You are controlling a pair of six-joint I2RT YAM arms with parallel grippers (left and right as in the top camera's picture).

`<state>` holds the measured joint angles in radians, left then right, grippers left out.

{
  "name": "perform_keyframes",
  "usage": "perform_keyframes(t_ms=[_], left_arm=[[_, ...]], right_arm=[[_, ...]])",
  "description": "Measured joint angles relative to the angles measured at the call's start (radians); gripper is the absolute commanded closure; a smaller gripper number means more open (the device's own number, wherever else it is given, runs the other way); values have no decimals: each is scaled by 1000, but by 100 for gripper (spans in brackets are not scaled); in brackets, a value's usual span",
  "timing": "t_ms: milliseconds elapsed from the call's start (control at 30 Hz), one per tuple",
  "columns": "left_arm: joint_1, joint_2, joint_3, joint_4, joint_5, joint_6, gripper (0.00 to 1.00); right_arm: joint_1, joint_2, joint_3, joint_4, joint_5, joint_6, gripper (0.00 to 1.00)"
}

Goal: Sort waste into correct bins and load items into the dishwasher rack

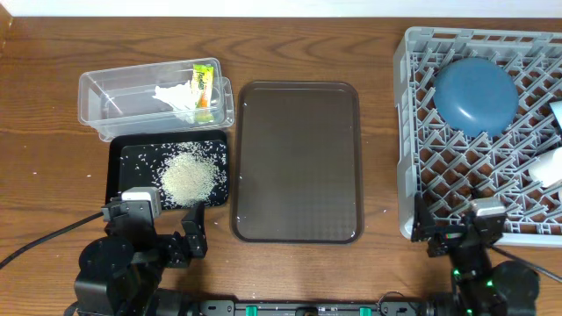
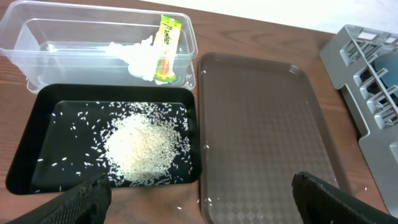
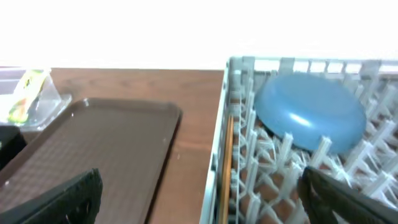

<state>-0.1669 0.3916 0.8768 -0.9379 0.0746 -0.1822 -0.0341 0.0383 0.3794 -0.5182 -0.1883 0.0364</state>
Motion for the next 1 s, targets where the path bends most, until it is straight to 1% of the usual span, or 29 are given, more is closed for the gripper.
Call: perform_keyframes(t_ms=[200,267,400,1000], left_arm=[[0,0,-2,0,0,0,5],[0,0,-2,0,0,0,5],[0,0,-2,0,0,0,4],[0,0,-2,0,0,0,4]], right_arm=[[3,-23,-250,373,1,-8,1],[3,-25,-308,464,2,-8,1],[3,-25,-370,453,40,-13,1],[3,-26,-370,455,77,-20,1]])
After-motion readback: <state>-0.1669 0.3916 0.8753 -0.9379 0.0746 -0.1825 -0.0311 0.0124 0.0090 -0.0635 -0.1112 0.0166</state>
